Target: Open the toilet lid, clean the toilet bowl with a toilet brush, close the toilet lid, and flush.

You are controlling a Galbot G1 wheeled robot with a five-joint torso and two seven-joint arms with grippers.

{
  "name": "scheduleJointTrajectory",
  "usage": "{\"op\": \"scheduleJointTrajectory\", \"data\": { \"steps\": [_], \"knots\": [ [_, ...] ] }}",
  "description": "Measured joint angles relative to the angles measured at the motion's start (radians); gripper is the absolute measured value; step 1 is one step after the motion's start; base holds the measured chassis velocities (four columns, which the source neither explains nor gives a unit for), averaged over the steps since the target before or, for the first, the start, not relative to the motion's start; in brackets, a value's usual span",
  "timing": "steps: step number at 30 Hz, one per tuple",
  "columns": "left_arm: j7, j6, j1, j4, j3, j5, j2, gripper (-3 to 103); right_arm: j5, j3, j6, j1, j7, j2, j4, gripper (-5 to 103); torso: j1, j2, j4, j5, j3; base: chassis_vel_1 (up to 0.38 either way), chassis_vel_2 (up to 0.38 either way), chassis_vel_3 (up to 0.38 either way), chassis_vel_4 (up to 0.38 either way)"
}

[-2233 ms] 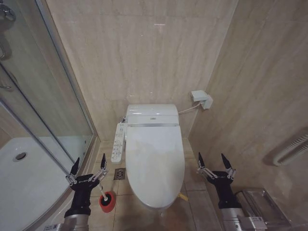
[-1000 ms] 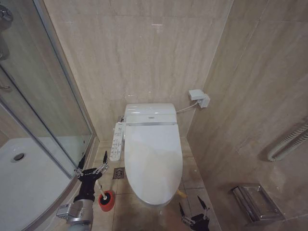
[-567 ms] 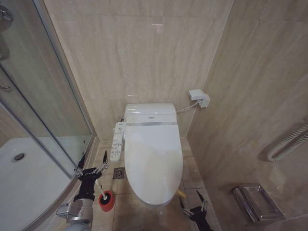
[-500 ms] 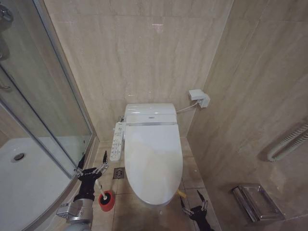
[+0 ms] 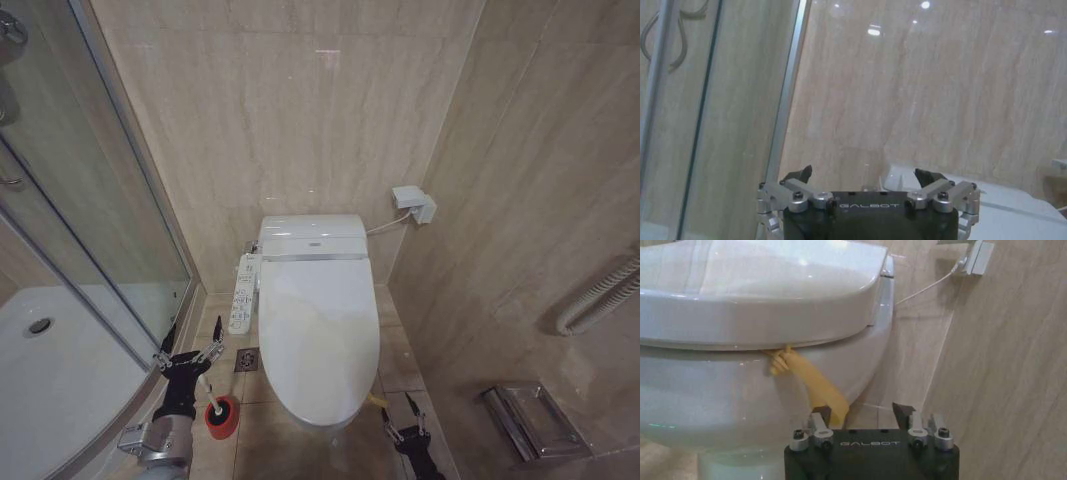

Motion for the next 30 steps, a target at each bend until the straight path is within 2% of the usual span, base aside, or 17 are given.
{"op": "scheduleJointTrajectory", "data": {
  "steps": [1,2,8,9,15,16,26,30],
  "knots": [
    [0.0,0.0,0.0,0.0,0.0,0.0,0.0,100,0.0,-0.001,0.002,0.0,0.0,0.002,-0.002,84,0.0,0.0,0.0,0.0,0.0,0.0,0.0,0.0,0.0],
    [0.0,0.0,0.0,0.0,-0.001,0.0,0.0,100,0.0,-0.002,0.006,-0.001,-0.001,0.004,-0.005,57,0.0,0.0,0.0,0.0,0.0,0.0,0.0,0.0,0.0],
    [0.0,-0.001,0.0,0.0,-0.001,0.001,-0.001,100,0.006,-0.004,0.022,-0.014,-0.014,0.006,-0.005,57,0.0,0.0,0.0,0.0,0.0,0.0,0.0,0.0,0.0],
    [0.0,-0.001,0.0,0.001,0.0,0.002,-0.002,100,0.009,-0.004,0.024,-0.017,-0.015,0.006,-0.004,30,0.0,0.0,0.0,0.0,0.0,0.0,0.0,0.0,0.0],
    [0.0,-0.002,-0.01,0.002,-0.005,0.001,-0.003,100,0.051,-0.014,0.03,-0.052,-0.024,0.01,0.033,30,0.0,0.0,-0.0001,0.0,0.0,0.0,0.0,0.0,0.0],
    [0.0,-0.002,-0.014,0.002,-0.013,-0.001,-0.002,100,0.07,-0.021,0.03,-0.071,-0.027,0.012,0.06,3,0.0,0.0,-0.0002,-0.0001,0.0,0.0,0.0,0.0,0.0],
    [-0.001,-0.002,-0.023,-0.022,-0.075,-0.015,0.005,100,0.143,-0.061,0.031,-0.15,-0.043,0.025,0.186,0,0.0,0.0,-0.0001,-0.0001,0.0,0.0,0.0,0.0,0.0],
    [-0.006,-0.003,-0.03,-0.003,-0.127,-0.046,0.023,100,0.228,-0.106,0.026,-0.218,-0.042,0.026,0.297,0,0.0,0.0,0.0,-0.0002,0.0,0.0,0.0,0.0,0.0]
  ]
}}
